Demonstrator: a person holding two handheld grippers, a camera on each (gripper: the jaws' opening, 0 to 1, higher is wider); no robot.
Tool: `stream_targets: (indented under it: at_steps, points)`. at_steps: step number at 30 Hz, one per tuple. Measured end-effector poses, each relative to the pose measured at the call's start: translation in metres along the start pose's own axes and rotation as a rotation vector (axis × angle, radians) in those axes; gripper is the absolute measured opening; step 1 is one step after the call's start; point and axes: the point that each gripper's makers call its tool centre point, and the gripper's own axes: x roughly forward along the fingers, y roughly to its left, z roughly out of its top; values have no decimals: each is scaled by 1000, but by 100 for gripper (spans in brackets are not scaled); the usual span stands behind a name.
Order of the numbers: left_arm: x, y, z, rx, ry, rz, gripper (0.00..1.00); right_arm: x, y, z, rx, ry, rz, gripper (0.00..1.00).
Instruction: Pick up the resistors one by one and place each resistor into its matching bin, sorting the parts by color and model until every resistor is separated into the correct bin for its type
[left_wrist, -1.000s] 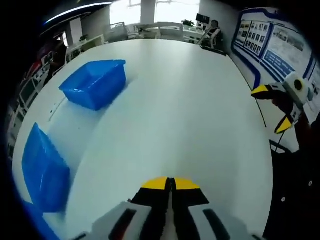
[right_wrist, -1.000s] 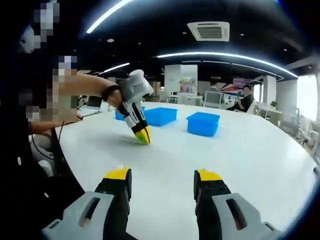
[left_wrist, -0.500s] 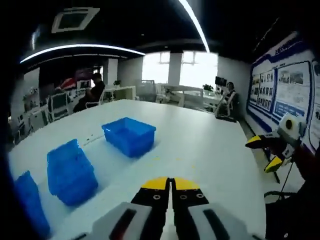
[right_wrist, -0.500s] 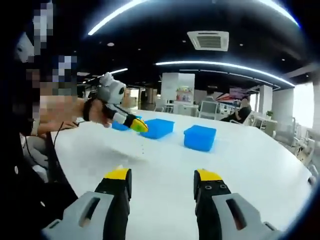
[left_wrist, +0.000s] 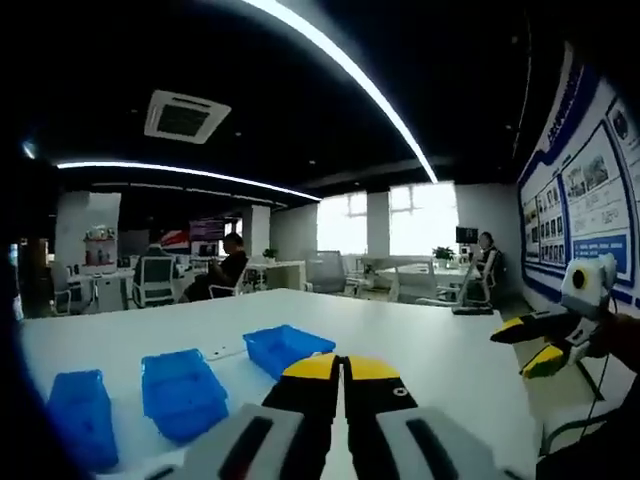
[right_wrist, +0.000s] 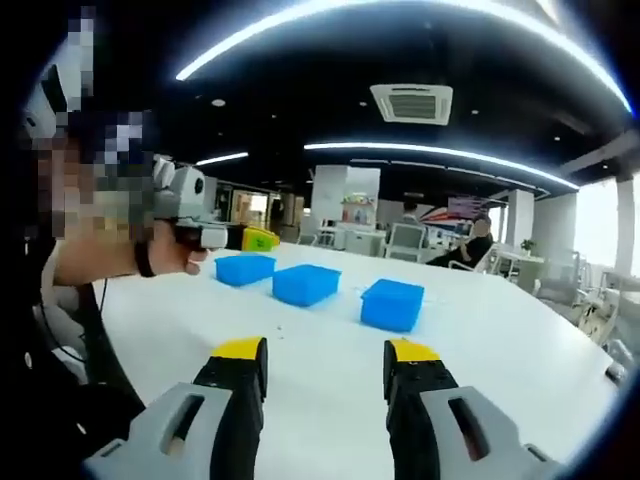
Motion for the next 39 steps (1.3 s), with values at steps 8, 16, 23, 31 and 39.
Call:
stream_targets:
  at_steps: [8,16,23,31,39]
  points:
    - [71,19,12,44,14,27,5,-9,-32,-7,-4,30,-133,49]
    - [144,44,17,3,78,30,6,-19,-52,-14,27,39,-200,49]
    - [201,67,29,-9,110,50,6,-18,-53,-25,54,58,-200,49]
    - [234,80,21,-29,155,53,6,-15,-49,-23,58,56,-186,49]
    - [224,78,17,11,151,40,34,-16,-48,-25,72,55,-185,49]
